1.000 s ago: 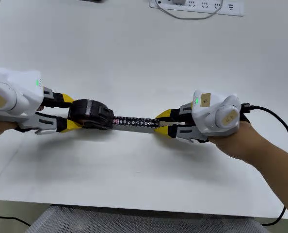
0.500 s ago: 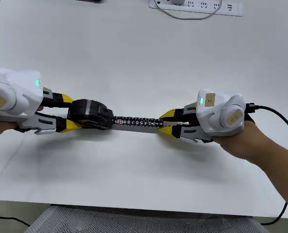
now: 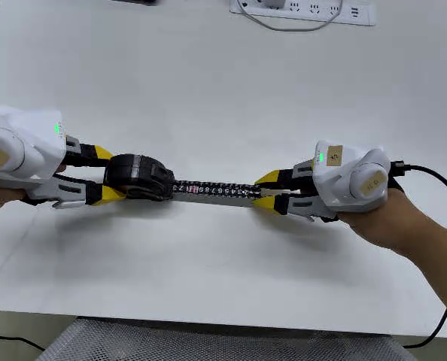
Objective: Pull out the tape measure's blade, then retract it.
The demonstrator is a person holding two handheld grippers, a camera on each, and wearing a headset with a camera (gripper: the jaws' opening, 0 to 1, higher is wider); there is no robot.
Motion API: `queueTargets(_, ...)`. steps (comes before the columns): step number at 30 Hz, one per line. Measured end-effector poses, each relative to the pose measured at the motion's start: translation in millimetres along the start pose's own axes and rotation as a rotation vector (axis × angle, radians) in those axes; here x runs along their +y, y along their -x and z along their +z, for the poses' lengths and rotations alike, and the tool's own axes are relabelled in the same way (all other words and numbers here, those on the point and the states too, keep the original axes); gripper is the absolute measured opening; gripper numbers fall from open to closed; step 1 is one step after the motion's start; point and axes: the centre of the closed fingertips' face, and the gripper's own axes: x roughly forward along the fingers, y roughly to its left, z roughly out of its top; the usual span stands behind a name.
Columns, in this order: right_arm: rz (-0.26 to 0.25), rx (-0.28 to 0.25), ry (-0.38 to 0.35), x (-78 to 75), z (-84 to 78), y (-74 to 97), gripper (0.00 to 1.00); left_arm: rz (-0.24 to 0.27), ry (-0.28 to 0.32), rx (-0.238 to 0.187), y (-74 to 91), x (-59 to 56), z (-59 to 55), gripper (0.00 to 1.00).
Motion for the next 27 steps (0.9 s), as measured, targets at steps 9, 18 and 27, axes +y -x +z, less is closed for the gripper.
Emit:
queueTargets(9,-0.006,0.008,-0.003,-1.6,-5.4,6.2,0.1,0.001,0.0,0.001,-0.1,0.2,0.2,0.22)
queueTargets(18,-0.015,0.016,-0.008,-1.5,-9.7,11.6,0.1,0.002,0.0,0.002,0.0,0.1,0.6,0.22)
queueTargets(27,-0.021,0.023,-0.009,-1.4,-11.8,15.8,0.1,0.002,0.002,0.002,-0.1,-0.1,0.4,0.22)
